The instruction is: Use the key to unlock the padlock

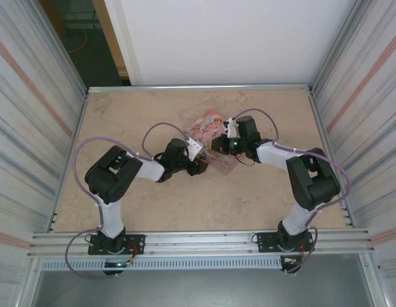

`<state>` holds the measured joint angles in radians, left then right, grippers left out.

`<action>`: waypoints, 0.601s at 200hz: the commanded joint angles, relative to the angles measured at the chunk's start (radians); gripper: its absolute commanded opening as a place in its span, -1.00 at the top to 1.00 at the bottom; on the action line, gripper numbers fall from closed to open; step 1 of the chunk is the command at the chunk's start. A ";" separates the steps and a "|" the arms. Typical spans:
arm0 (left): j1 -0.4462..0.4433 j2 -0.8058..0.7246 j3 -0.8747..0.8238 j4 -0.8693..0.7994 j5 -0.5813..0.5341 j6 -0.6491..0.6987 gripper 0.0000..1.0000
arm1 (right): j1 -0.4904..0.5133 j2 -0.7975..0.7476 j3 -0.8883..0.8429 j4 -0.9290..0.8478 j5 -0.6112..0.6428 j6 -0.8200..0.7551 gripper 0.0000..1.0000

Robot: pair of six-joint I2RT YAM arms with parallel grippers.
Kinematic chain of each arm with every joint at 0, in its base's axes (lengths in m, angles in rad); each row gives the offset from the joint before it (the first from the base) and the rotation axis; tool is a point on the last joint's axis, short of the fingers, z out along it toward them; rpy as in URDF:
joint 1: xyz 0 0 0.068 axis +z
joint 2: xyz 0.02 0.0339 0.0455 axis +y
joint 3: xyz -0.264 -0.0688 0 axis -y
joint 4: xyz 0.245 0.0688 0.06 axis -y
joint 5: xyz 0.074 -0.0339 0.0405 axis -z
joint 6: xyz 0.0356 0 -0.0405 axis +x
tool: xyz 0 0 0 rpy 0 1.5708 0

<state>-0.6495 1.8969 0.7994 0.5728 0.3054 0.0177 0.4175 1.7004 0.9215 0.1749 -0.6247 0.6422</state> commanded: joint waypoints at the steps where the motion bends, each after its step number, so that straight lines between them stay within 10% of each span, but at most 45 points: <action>1: -0.022 0.001 0.041 -0.007 -0.049 -0.008 -0.05 | 0.003 -0.032 -0.022 -0.025 0.002 -0.008 1.00; 120: -0.036 -0.097 0.062 -0.110 -0.011 -0.063 0.34 | -0.006 -0.178 -0.056 -0.077 0.034 -0.016 1.00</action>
<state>-0.6765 1.8622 0.8322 0.5125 0.2611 -0.0124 0.4183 1.5883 0.8875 0.1410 -0.6163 0.6426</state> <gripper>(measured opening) 0.343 0.055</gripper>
